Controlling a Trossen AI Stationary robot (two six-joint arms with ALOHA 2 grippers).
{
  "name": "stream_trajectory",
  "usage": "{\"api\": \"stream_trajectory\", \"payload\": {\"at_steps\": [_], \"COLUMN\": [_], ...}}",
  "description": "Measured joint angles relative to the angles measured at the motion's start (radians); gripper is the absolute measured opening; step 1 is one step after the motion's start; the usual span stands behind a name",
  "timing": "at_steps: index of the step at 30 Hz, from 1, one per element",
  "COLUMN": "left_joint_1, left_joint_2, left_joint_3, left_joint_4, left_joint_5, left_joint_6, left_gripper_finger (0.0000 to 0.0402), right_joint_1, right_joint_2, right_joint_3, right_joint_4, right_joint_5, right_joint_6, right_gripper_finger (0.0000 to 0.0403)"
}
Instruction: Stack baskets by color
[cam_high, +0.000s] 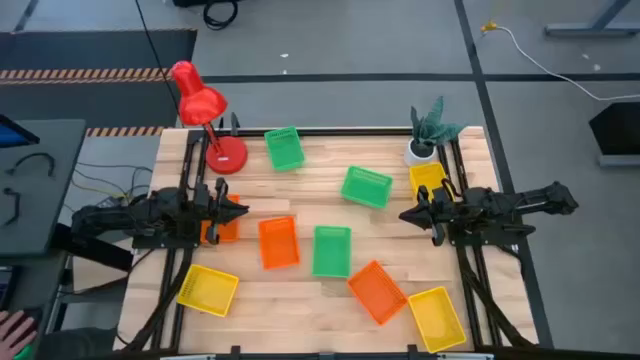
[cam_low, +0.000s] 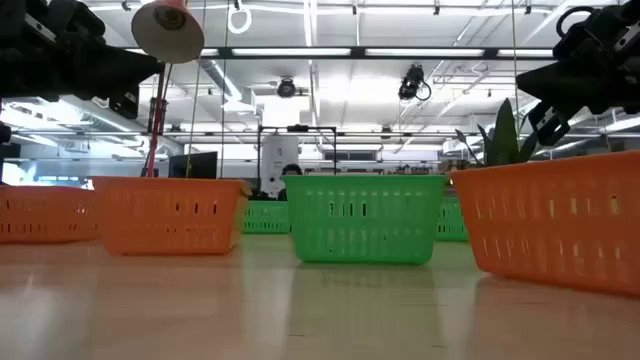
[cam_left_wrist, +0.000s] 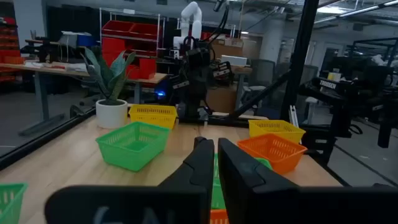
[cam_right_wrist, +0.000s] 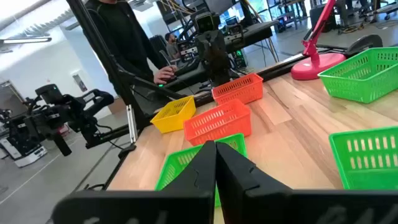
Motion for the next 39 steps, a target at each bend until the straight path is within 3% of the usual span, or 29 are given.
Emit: {"api": "stream_trajectory", "payload": {"at_steps": [39], "left_joint_1": [0.000], "left_joint_2": [0.000], "left_joint_3": [0.000], "left_joint_4": [0.000], "left_joint_5": [0.000], "left_joint_6": [0.000], "left_gripper_finger": [0.0036], "right_joint_1": [0.000], "right_joint_2": [0.000], "right_joint_3": [0.000], "right_joint_4": [0.000], "right_joint_5": [0.000], "right_joint_6": [0.000], "right_gripper_finger": [0.0012]}}
